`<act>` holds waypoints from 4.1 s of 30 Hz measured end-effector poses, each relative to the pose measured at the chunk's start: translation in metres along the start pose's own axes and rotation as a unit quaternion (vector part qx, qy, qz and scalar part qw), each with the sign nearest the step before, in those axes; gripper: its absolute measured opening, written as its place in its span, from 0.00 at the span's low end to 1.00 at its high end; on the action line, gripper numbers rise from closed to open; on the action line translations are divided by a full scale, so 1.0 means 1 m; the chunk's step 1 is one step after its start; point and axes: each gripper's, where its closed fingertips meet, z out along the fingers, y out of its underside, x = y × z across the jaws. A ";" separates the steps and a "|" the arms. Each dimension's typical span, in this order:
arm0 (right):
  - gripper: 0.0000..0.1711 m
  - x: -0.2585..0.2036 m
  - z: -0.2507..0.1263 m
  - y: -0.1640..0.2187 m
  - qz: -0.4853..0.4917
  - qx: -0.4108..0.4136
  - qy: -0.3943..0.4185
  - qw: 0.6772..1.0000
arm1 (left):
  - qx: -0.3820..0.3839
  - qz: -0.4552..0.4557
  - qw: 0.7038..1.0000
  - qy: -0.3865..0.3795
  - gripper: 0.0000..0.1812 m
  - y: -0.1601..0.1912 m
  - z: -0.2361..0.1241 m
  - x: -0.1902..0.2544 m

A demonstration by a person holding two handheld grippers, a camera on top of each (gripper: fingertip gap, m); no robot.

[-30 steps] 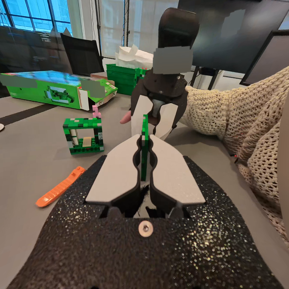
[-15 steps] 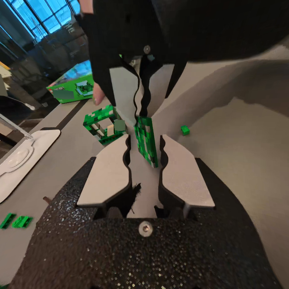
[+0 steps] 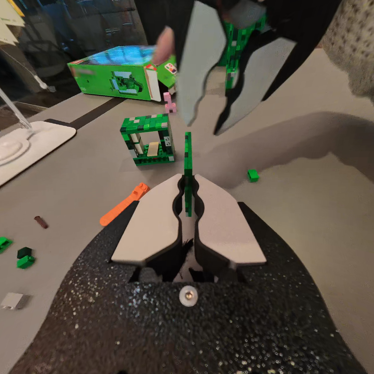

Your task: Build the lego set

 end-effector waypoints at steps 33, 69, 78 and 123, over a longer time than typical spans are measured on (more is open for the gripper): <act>0.07 -0.024 0.005 -0.027 0.012 0.221 0.372 0.901 | -0.026 -0.144 0.989 0.005 0.03 0.015 0.002 -0.013; 0.06 -0.048 0.041 -0.019 0.169 0.197 -0.134 0.956 | -0.039 -0.060 0.997 0.001 0.03 0.015 0.006 -0.001; 0.06 -0.019 0.012 -0.017 0.391 0.248 -0.191 0.866 | -0.019 0.158 0.984 -0.080 0.03 -0.004 0.002 0.007; 0.26 -0.067 0.027 0.033 -0.112 0.130 -0.032 0.985 | -0.028 0.043 0.999 -0.018 0.03 0.005 -0.002 -0.004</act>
